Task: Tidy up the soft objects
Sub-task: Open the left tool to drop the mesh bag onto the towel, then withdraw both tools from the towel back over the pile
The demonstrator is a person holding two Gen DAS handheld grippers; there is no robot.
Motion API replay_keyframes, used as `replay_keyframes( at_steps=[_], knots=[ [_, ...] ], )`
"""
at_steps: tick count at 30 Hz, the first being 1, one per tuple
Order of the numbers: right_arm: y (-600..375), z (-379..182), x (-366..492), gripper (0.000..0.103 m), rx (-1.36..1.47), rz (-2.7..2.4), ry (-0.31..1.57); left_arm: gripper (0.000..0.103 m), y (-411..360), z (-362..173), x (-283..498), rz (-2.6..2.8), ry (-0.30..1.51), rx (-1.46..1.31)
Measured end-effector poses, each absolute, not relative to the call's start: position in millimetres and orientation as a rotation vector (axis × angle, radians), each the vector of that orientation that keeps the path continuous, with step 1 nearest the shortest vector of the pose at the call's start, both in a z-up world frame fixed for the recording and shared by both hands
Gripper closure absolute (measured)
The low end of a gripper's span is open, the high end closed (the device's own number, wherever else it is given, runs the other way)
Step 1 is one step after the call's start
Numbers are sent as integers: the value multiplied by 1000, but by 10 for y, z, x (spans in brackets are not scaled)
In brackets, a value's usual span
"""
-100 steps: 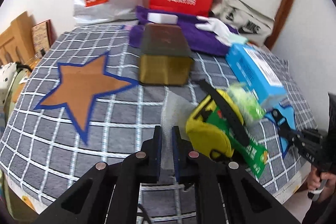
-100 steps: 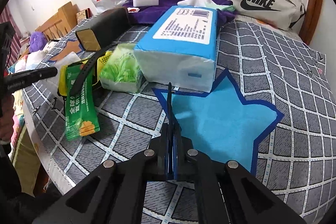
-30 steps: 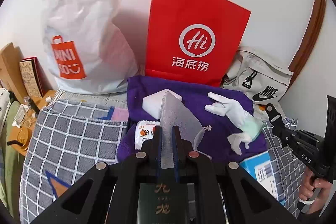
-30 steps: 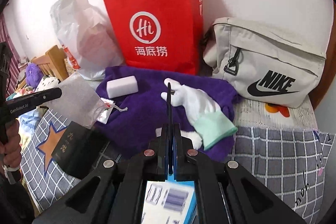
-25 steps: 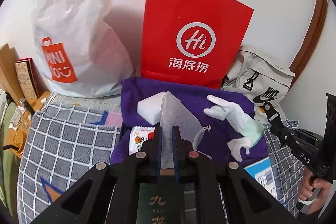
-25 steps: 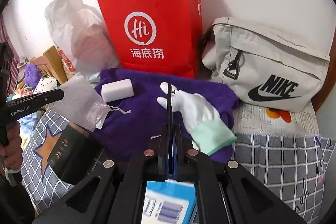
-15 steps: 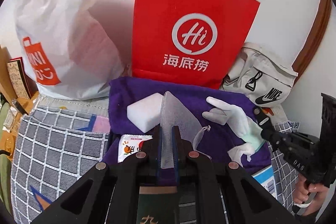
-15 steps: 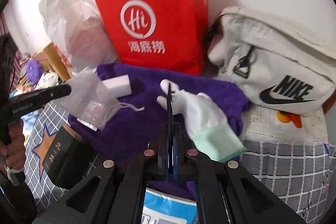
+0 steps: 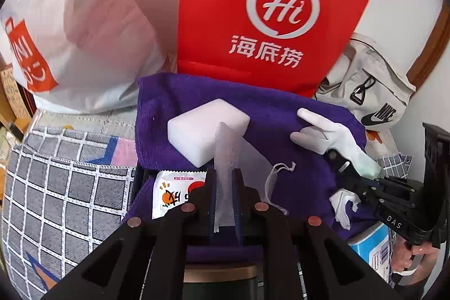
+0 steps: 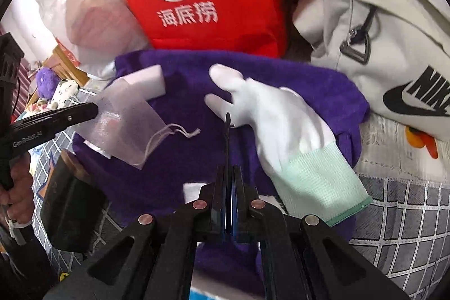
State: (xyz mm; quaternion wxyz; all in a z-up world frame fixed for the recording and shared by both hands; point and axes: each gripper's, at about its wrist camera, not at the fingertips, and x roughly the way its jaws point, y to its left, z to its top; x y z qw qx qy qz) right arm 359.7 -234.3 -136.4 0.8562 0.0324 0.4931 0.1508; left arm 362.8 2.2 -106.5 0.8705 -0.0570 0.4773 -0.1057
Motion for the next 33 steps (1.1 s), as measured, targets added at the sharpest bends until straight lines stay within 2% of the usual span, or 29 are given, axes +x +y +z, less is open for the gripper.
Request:
replay_keyframes(
  at_steps=[6,7,8,11,15,17,22,33],
  knots=[
    [-2366,-1387,3604,94,55,313,1048,89,53,-1106,3657,-224,1036,-125],
    [-2370,-1380,3602,86,53,311,1048,83,57,-1098,3644,-225,1037,-123],
    [-2377,-1369,3598,75,52,307,1047,72,59,-1088,3633,-218,1040,-118],
    [-2436,-1264,3509,57,58,293,1014,55,84,-1034,3582,-187,1029,-106],
    [-2461,-1097,3340,55,52,269,953,53,142,-951,3500,-169,1029,-116],
    [-2458,-1025,3238,53,51,258,936,46,174,-888,3416,-150,1016,-116],
    [-2436,-881,2952,53,63,229,908,39,266,-774,3192,-75,1003,-112],
    [-2190,-697,2007,53,68,264,902,39,608,-586,2368,-70,934,-172]
  ],
)
